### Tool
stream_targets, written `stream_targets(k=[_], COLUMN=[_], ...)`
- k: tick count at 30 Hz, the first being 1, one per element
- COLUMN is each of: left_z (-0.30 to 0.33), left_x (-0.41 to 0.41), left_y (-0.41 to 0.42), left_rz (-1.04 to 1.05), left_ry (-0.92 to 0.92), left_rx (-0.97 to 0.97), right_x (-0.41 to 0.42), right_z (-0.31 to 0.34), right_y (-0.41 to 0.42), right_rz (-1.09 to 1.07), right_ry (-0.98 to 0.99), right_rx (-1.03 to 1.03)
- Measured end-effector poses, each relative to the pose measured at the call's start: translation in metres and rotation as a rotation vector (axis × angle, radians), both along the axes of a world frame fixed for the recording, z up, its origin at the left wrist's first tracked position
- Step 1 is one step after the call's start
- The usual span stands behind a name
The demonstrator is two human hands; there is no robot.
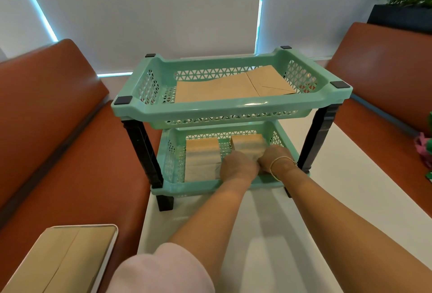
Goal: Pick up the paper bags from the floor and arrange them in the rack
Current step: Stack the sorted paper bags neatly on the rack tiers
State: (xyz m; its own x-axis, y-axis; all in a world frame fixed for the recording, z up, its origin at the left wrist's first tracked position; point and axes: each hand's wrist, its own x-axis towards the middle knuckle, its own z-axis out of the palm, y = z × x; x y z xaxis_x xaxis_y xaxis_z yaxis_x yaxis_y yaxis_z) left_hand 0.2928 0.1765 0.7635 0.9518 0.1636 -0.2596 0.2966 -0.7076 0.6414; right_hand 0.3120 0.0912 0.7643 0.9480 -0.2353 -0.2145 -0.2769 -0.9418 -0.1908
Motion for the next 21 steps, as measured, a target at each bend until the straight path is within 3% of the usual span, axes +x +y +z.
stream_targets(k=[21], left_z=[0.007], left_x=[-0.004], left_y=[0.003], left_rz=[-0.024], left_ry=[-0.047], left_rx=[0.039], right_x=[-0.004], right_z=[-0.001], right_y=[0.009], right_rz=[-0.091], right_ry=[-0.07], right_rx=[0.155])
